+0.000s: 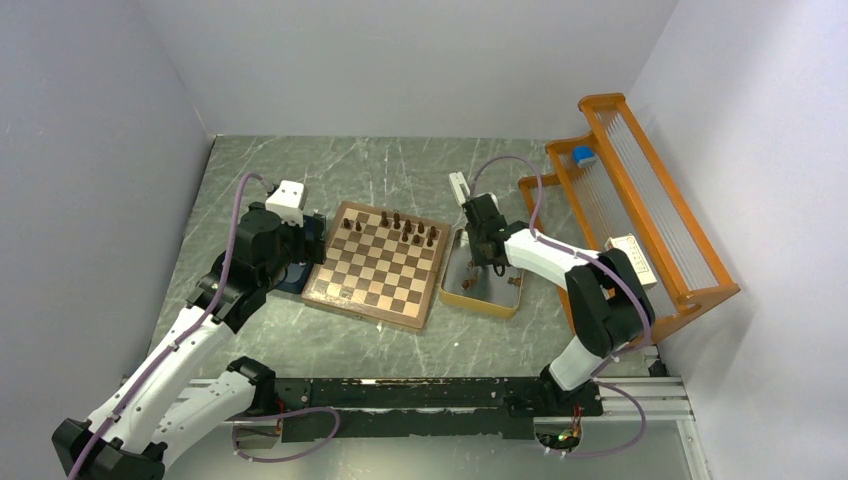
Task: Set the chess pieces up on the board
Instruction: Pick up the chess piece from the storage box.
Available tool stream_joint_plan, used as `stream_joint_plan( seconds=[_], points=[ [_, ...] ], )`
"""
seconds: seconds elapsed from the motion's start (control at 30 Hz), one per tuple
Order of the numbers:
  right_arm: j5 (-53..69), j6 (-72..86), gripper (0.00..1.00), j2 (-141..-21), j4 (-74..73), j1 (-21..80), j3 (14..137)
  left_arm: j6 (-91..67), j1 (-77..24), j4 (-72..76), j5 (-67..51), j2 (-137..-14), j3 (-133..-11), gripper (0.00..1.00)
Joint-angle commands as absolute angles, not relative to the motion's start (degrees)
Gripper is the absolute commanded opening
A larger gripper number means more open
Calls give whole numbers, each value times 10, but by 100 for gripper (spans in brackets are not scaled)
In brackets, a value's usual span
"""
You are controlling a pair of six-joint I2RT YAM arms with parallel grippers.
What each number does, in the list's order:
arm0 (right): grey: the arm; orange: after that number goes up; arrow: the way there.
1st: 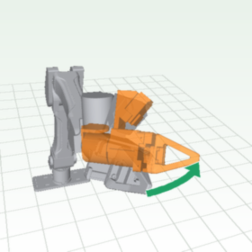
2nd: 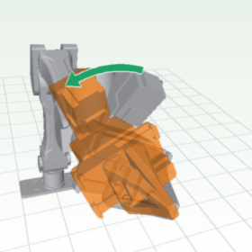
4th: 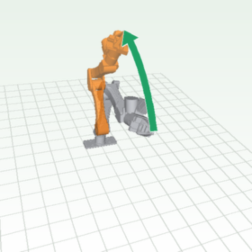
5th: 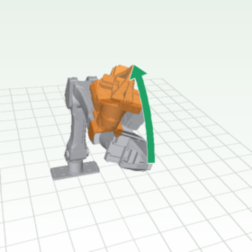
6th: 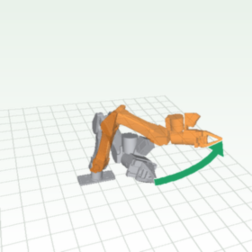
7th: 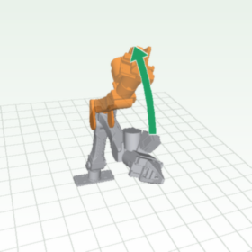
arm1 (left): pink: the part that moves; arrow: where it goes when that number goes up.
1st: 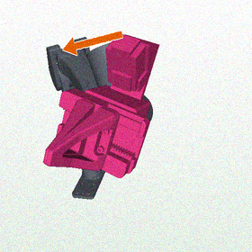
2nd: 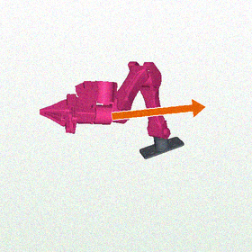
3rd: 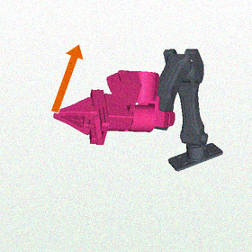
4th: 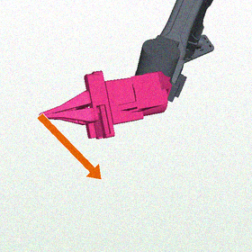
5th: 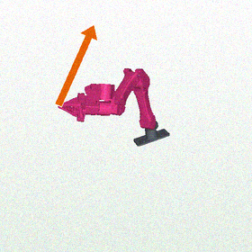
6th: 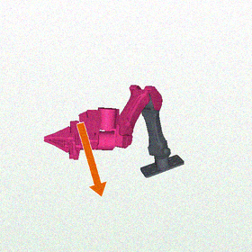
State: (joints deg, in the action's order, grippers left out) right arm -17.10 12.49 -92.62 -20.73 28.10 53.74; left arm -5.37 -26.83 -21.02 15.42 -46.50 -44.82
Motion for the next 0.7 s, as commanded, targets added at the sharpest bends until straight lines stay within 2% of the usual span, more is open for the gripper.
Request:
stream_joint_plan(
  seconds=[0.0,0.2,0.57,0.67],
  points=[
    [-164,117,33,-950,-176,272,538,-51,-270,-204,151,-461,-452,91],
    [-162,120,28,-966,-176,273,545,-51,-270,-204,151,-462,-452,91],
    [-148,132,27,-961,-192,273,546,-50,-270,-204,151,-462,-453,91],
    [-165,140,20,-966,-203,273,549,-50,-270,-203,150,-462,-452,91]
  ],
)
